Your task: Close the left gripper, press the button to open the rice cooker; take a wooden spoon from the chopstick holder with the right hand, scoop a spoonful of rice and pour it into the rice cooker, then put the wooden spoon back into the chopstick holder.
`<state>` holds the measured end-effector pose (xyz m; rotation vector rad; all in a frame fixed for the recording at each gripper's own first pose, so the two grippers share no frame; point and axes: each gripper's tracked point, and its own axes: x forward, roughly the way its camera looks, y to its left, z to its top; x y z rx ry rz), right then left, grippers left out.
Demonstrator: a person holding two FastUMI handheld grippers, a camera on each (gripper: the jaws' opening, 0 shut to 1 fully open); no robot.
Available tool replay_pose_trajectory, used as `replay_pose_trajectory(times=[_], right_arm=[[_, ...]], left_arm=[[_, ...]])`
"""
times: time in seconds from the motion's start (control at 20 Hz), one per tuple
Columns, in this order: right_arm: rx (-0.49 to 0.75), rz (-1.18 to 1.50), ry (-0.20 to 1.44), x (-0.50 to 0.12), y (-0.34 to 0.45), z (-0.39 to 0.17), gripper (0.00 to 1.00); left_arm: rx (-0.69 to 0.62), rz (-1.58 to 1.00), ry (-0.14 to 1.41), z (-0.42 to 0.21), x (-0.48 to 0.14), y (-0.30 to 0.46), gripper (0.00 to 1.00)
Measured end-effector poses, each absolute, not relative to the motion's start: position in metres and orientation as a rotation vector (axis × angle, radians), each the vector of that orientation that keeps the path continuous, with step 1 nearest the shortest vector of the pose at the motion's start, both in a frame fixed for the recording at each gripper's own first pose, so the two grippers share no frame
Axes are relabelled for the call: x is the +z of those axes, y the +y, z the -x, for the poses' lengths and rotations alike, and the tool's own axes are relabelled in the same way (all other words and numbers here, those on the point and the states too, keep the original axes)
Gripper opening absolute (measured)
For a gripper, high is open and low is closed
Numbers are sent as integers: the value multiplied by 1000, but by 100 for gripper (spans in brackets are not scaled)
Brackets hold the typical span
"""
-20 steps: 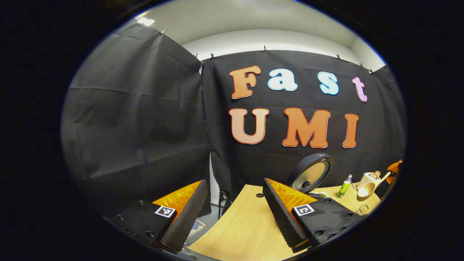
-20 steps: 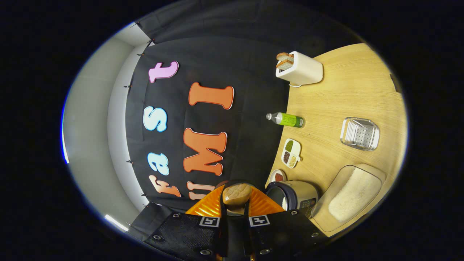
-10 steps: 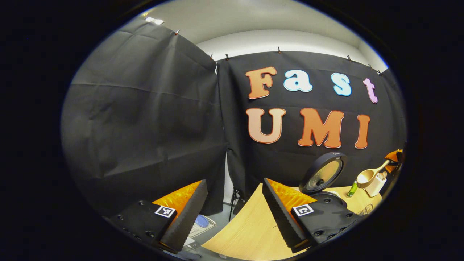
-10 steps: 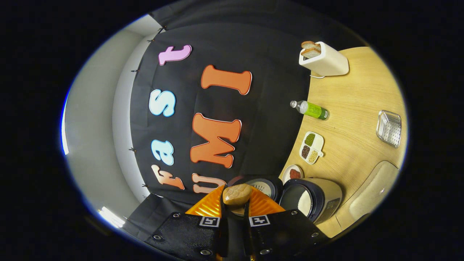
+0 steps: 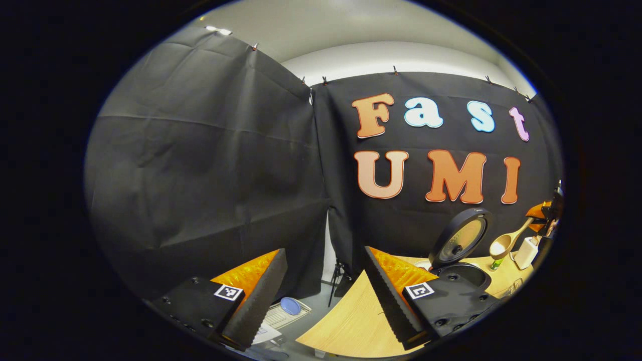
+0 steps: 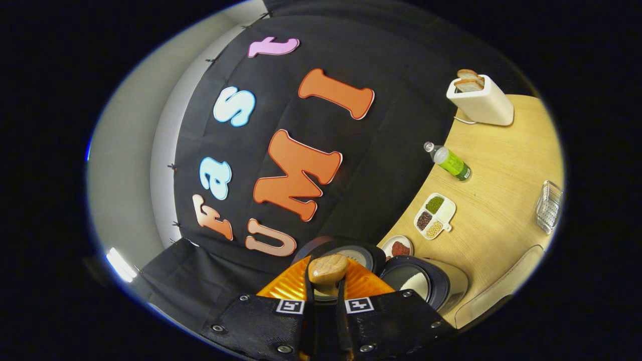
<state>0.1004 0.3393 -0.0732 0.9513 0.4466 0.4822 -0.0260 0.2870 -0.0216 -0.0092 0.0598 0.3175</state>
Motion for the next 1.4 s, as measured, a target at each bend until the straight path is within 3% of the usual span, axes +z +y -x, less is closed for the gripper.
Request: replay_pose_trajectory(times=[1.4], right_arm=[[495, -696, 317, -46, 362, -109, 15]], left_arm=[[247, -8, 29, 14, -16, 277, 97]])
